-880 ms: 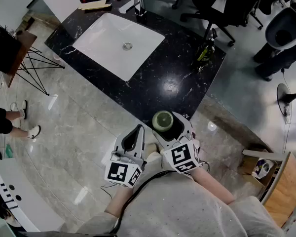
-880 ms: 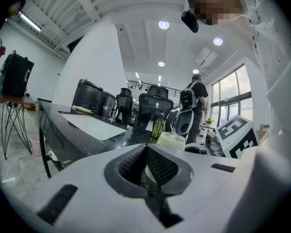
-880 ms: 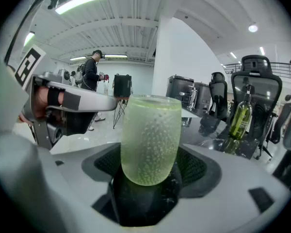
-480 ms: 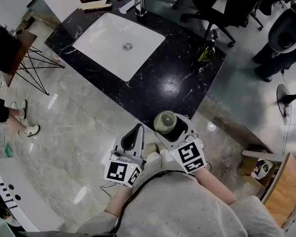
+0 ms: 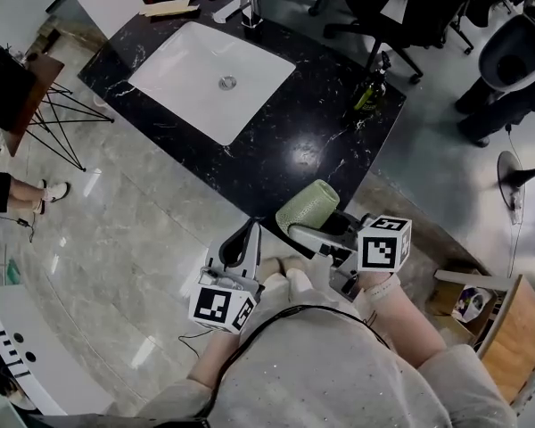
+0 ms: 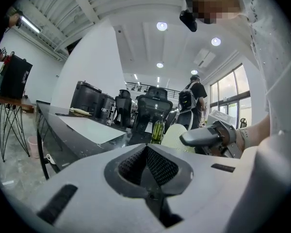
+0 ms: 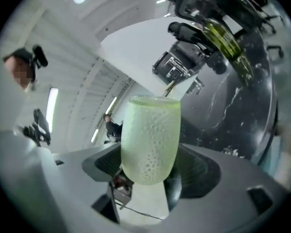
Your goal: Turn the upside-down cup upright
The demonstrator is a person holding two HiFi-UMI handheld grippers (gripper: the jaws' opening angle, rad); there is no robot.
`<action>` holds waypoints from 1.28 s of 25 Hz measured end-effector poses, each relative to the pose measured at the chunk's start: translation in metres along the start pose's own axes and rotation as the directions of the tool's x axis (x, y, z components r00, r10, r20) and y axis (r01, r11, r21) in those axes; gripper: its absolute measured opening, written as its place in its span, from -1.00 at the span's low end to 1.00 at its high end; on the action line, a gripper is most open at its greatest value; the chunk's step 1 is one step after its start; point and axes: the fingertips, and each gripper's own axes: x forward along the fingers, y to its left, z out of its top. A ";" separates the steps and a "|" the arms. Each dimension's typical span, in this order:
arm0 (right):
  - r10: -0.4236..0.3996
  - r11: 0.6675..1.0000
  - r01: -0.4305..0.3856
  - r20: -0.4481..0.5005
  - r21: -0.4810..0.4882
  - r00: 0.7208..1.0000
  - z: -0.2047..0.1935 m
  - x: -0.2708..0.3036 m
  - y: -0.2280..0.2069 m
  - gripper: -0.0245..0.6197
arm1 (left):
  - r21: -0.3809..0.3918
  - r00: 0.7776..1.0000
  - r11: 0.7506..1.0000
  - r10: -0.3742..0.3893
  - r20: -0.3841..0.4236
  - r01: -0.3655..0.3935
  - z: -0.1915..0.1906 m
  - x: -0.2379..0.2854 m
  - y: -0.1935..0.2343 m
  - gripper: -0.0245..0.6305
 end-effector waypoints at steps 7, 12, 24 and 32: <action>0.273 0.823 -0.326 0.180 0.464 0.945 0.009 0.003 0.021 0.18 | 0.024 0.999 1.000 0.011 0.030 -0.011 0.013 0.005 0.005 -0.90; 0.393 0.549 -0.509 0.333 0.663 0.857 0.006 0.004 0.036 0.18 | 0.018 0.999 0.999 0.027 0.027 -0.028 0.011 0.001 0.007 -0.90; 0.332 -0.022 -0.700 0.666 0.714 0.668 0.012 0.012 0.024 0.18 | 0.023 0.997 0.997 0.072 0.009 -0.072 0.013 -0.009 0.014 -0.90; 0.199 -0.247 -0.751 0.790 0.613 0.580 0.020 0.012 0.010 0.18 | 0.048 0.996 0.995 0.089 -0.014 -0.089 0.013 -0.017 0.015 -0.90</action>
